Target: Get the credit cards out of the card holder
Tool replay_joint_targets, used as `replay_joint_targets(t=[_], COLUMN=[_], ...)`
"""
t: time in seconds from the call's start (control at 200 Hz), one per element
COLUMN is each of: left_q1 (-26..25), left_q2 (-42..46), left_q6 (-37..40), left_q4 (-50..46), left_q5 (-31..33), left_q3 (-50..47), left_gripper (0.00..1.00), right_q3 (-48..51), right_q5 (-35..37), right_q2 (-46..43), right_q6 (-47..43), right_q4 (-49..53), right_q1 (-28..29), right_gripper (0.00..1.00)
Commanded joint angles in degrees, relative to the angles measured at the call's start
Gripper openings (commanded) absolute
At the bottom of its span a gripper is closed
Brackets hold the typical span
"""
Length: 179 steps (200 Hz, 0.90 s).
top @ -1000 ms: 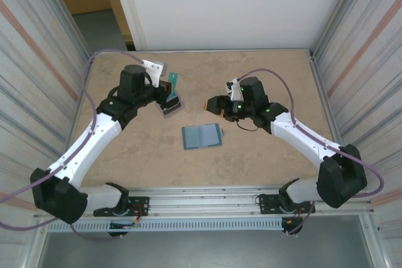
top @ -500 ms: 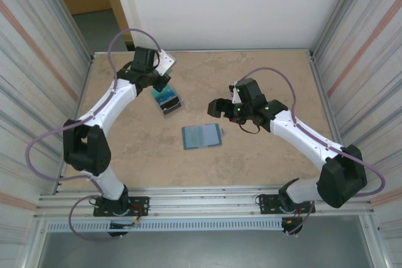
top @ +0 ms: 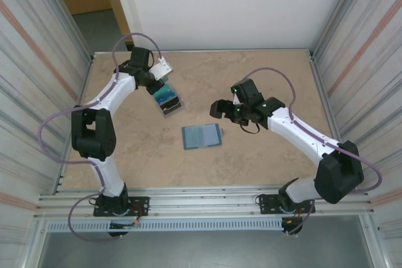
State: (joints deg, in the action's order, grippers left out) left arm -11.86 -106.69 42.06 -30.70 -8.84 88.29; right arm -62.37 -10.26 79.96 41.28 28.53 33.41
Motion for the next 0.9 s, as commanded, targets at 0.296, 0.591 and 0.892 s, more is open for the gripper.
replay_joint_targets(t=[0.296, 0.591, 0.892], left_q1=[1.09, 1.14, 1.2], left_q2=[-5.19, -7.98, -8.79], left_q6=[5.09, 5.17, 5.84], left_q4=[-2.28, -2.96, -3.27], left_q5=[-3.09, -3.11, -2.26], left_q3=[3.5, 4.61, 5.04], left_gripper=[0.0, 0.0, 0.0], right_q3=[-2.65, -2.91, -3.24], right_q5=[1.71, 1.65, 1.47], right_q2=[0.38, 1.02, 1.3], right_q6=[-0.17, -0.21, -0.24], right_q4=[1.7, 1.97, 1.7], right_q1=[0.31, 0.43, 0.69], right_gripper=[0.91, 0.91, 0.92])
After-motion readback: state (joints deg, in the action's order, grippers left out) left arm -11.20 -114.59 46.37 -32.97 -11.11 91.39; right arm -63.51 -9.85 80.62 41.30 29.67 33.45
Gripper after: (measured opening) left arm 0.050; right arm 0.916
